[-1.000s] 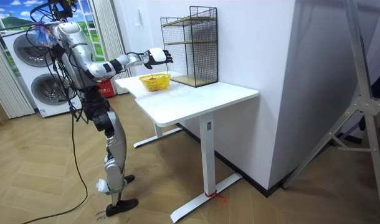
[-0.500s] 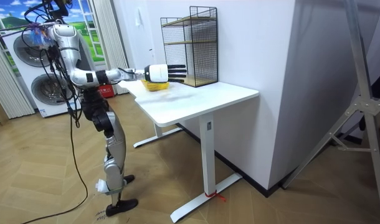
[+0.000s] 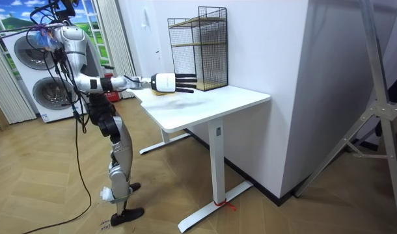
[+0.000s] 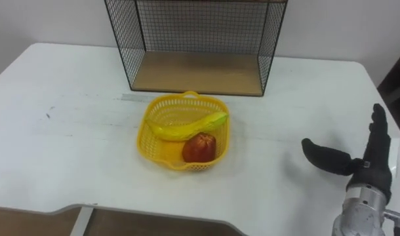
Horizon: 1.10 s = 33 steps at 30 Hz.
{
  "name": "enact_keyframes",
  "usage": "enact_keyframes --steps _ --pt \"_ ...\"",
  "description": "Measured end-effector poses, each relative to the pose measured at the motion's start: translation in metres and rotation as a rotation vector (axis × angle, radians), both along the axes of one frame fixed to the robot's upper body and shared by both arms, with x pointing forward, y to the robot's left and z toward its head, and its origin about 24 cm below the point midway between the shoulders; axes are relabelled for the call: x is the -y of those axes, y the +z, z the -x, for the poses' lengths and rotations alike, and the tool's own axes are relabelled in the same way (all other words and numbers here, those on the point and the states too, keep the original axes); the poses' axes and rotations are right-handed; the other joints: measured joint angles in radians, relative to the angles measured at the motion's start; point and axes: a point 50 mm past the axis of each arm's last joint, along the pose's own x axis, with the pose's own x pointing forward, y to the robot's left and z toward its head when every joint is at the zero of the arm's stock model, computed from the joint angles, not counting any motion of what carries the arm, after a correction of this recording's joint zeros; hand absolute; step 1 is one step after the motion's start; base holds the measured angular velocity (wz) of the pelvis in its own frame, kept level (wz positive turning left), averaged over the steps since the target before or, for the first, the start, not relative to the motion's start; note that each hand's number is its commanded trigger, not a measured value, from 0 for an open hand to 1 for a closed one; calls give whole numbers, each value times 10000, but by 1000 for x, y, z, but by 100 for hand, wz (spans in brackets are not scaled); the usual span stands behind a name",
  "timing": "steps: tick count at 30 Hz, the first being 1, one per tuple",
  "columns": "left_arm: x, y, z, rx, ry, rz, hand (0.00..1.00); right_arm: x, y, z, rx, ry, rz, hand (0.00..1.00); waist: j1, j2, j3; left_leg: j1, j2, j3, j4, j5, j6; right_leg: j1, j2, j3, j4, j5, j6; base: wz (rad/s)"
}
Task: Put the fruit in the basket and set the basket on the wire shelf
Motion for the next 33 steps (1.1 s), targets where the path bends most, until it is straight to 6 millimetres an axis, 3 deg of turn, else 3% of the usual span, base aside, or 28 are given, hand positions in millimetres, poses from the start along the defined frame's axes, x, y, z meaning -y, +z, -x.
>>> enact_keyframes --steps 4,6,10,17,26,33 --pt "7 12 -11 535 -1060 -341 0 -1 3 -1 533 144 -452 0 -26 38 100 65 7 46 -39 6 -3 30 5 24 -19 0 0 -2" --pt "14 13 -21 719 -1797 -380 0 -3 4 -3 818 401 -722 0 -95 60 213 11 10 62 -18 6 -2 8 5 7 -13 1 0 -2" --pt "35 10 -44 745 -3724 -244 0 -9 1 -4 993 609 -1432 0 -229 55 222 -114 -11 -27 84 0 4 -19 -8 -176 -7 13 17 10" --pt "69 2 -69 1034 -7273 528 0 -20 0 -11 1672 1223 -3517 0 -324 64 212 -107 8 138 51 7 3 -168 -5 12 -1 13 17 -7" --pt "105 -18 -85 1470 -10812 2208 0 -50 -8 -24 1798 3011 -5096 0 -656 -7 209 -122 28 325 35 7 5 -204 -1 220 0 14 17 -5" --pt "119 -28 -89 1271 -12034 2851 0 -64 -11 -26 1657 3964 -5572 0 -728 -12 206 -110 51 460 16 6 8 -279 9 395 50 16 15 -7"
